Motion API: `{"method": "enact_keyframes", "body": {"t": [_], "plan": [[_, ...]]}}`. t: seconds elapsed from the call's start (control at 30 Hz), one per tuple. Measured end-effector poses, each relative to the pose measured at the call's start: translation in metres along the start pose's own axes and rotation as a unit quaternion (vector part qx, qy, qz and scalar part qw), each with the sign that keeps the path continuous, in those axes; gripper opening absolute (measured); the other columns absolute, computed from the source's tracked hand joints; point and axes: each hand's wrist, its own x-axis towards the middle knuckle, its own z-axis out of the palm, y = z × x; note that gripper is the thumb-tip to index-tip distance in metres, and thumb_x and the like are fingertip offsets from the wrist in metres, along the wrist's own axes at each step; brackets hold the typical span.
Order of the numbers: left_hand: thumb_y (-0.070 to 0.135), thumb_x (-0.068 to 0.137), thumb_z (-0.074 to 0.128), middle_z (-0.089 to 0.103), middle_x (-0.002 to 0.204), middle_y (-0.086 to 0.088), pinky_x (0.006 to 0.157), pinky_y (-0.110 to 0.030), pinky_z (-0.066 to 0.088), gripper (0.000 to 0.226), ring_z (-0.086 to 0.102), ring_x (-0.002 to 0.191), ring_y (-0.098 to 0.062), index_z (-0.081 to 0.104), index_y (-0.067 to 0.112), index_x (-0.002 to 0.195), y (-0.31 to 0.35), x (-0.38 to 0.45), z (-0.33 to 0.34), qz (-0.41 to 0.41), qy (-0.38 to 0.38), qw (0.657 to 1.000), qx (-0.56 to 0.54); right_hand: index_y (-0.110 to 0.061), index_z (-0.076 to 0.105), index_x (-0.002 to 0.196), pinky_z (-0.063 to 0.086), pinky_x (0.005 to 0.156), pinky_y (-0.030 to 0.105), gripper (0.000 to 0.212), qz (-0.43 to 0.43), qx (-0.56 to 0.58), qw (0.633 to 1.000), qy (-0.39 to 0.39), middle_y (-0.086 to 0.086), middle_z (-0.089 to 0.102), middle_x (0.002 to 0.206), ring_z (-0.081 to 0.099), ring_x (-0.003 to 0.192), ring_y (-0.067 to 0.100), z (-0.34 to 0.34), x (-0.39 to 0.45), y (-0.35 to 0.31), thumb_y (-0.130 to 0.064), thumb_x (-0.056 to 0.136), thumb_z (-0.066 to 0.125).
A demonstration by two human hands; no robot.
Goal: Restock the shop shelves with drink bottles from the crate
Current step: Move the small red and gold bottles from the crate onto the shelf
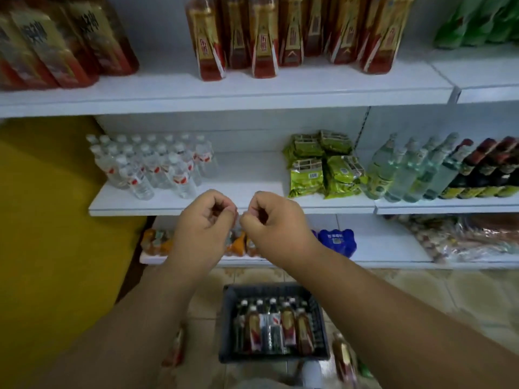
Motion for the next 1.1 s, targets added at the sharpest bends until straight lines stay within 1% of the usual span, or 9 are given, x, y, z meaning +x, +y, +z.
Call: {"method": "enact_keyframes", "body": {"t": [0.1,0.17,0.33,0.6,0.7,0.8,0.9,1.0,1.1], "plan": [[0.016,0.091,0.056,0.064,0.074,0.001,0.054,-0.034,0.053,0.022,0.059,0.060,-0.013,0.061,0.034,0.078,-0.011,-0.030,-0.003,-0.023,-0.022,0.999,-0.022,-0.011,0.052,0.069,0.047,0.053,0.038,0.021,0.031,0.002,0.999,0.009,0.008,0.054,0.061,0.049,0.055,0.018,0.013,-0.026,0.000,-0.016,0.086,0.063],[0.025,0.085,0.056,0.065,0.074,0.003,0.059,-0.040,0.054,0.013,0.061,0.064,-0.017,0.061,0.035,0.078,-0.021,-0.047,-0.008,-0.039,-0.031,0.998,-0.038,-0.009,0.053,0.072,0.046,0.052,0.036,0.019,0.051,-0.002,0.999,0.013,0.013,0.057,0.064,0.047,0.055,0.015,0.028,-0.044,0.002,-0.018,0.086,0.063],[0.031,0.082,0.055,0.064,0.077,0.005,0.066,-0.037,0.052,0.008,0.062,0.074,-0.016,0.062,0.034,0.080,-0.057,-0.098,-0.022,-0.055,-0.012,0.997,-0.054,-0.005,0.056,0.072,0.036,0.048,0.018,0.020,0.075,-0.044,0.996,-0.032,-0.002,0.050,0.057,0.040,0.049,0.004,0.066,-0.081,0.012,-0.014,0.088,0.063],[0.014,0.088,0.058,0.057,0.071,-0.001,0.052,-0.024,0.037,0.019,0.047,0.057,-0.011,0.056,0.028,0.076,-0.094,-0.140,-0.025,-0.102,-0.022,0.995,-0.001,-0.012,0.051,0.068,0.041,0.055,0.028,0.024,0.078,-0.033,0.991,-0.100,0.001,0.050,0.064,0.041,0.054,0.007,0.092,-0.104,0.037,-0.013,0.089,0.063],[0.012,0.087,0.056,0.056,0.064,-0.002,0.049,-0.023,0.034,0.014,0.049,0.058,-0.018,0.058,0.019,0.075,-0.111,-0.143,-0.001,-0.092,-0.028,0.995,0.034,-0.006,0.055,0.072,0.043,0.055,0.025,0.020,0.110,-0.023,0.986,-0.125,0.010,0.055,0.066,0.045,0.055,0.007,0.095,-0.106,0.077,-0.010,0.091,0.062],[0.017,0.082,0.051,0.054,0.061,0.009,0.050,-0.014,0.034,0.011,0.049,0.057,-0.006,0.058,0.017,0.073,-0.142,-0.145,0.038,-0.128,-0.042,0.990,0.051,-0.002,0.057,0.076,0.041,0.046,0.015,0.018,0.146,-0.017,0.980,-0.132,0.013,0.057,0.063,0.045,0.047,0.003,0.102,-0.106,0.139,-0.010,0.092,0.062],[0.017,0.090,0.055,0.053,0.061,0.008,0.051,-0.011,0.036,0.015,0.053,0.061,-0.002,0.059,0.020,0.076,-0.185,-0.147,0.073,-0.149,-0.053,0.983,0.089,-0.003,0.056,0.080,0.048,0.049,0.027,0.018,0.190,0.009,0.973,-0.129,0.020,0.061,0.071,0.049,0.049,0.008,0.116,-0.111,0.202,-0.014,0.093,0.060],[0.013,0.095,0.057,0.057,0.066,0.001,0.051,-0.013,0.036,0.016,0.053,0.063,-0.008,0.061,0.014,0.080,-0.241,-0.158,0.115,-0.197,-0.057,0.976,0.076,-0.011,0.056,0.075,0.051,0.056,0.036,0.020,0.222,-0.006,0.969,-0.107,0.010,0.060,0.068,0.050,0.056,0.011,0.137,-0.122,0.276,-0.021,0.092,0.061],[0.017,0.095,0.058,0.060,0.068,0.001,0.050,-0.013,0.039,0.015,0.056,0.061,-0.003,0.063,0.014,0.081,-0.324,-0.181,0.167,-0.294,-0.035,0.952,0.079,-0.021,0.054,0.072,0.049,0.054,0.032,0.024,0.276,-0.009,0.957,-0.091,-0.002,0.056,0.063,0.047,0.052,0.003,0.171,-0.138,0.362,-0.028,0.094,0.063]]}}
